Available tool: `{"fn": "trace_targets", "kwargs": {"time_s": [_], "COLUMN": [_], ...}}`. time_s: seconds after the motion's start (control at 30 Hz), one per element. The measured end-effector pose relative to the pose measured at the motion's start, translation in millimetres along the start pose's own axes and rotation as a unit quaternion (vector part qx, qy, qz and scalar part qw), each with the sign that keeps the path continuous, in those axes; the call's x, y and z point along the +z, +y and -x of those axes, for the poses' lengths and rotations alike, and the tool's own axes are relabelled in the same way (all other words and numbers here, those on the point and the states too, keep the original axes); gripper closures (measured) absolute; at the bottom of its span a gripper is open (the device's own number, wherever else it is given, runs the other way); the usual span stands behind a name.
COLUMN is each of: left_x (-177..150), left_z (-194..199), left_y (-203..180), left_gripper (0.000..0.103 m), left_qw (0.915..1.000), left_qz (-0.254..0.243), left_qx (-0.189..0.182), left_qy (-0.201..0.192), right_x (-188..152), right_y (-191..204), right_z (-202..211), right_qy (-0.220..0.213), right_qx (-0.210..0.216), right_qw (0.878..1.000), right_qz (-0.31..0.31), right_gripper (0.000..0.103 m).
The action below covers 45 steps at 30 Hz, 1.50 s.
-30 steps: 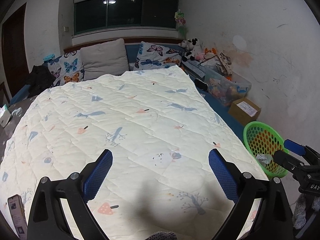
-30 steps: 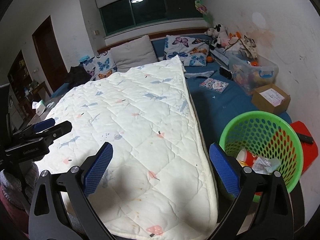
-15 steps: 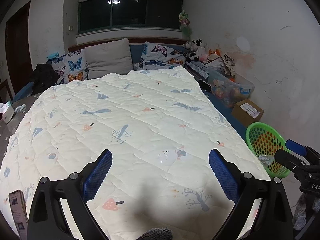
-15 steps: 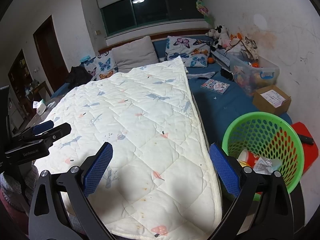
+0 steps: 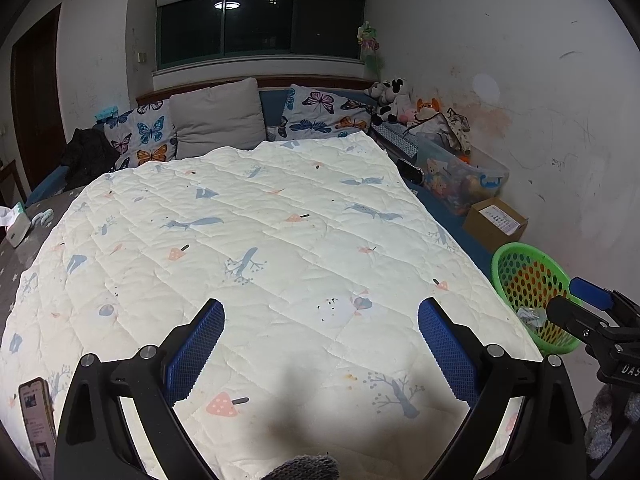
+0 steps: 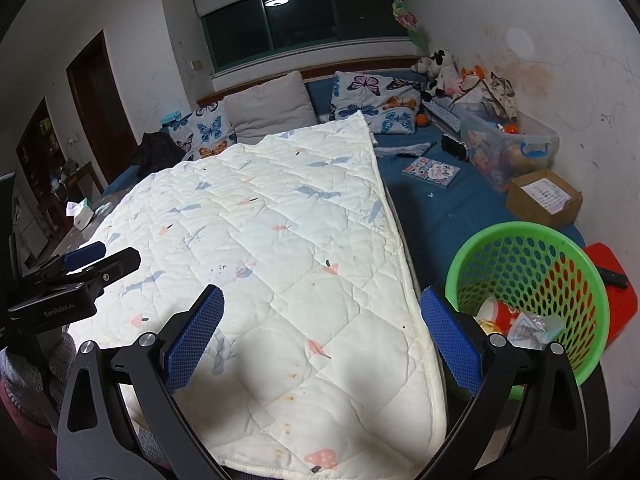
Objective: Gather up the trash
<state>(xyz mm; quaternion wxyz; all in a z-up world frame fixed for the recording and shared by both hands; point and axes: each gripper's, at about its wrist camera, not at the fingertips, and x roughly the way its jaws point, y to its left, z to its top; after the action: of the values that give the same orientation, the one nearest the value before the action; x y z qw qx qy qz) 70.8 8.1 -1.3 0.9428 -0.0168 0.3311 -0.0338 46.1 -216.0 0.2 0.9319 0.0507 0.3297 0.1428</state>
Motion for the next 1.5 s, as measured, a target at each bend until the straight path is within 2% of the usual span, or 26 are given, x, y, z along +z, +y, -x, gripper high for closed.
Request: {"fn": "trace_targets", "kwargs": {"time_s": [1.5], "left_x": [-5.4], "left_z": [-0.9], "left_y": [-1.4], "left_gripper": [0.009], "left_qw": [1.0000], "left_qz": [-0.003], "left_qx": [-0.001], "left_qy": [0.004], "right_x": [-2.4], "right_y": [2.1], "right_z": [-4.0], "right_qy": [0.007], "right_qx": [0.005], "right_qw": [1.000], "right_qz": [-0.002], "right_gripper": [0.005]}}
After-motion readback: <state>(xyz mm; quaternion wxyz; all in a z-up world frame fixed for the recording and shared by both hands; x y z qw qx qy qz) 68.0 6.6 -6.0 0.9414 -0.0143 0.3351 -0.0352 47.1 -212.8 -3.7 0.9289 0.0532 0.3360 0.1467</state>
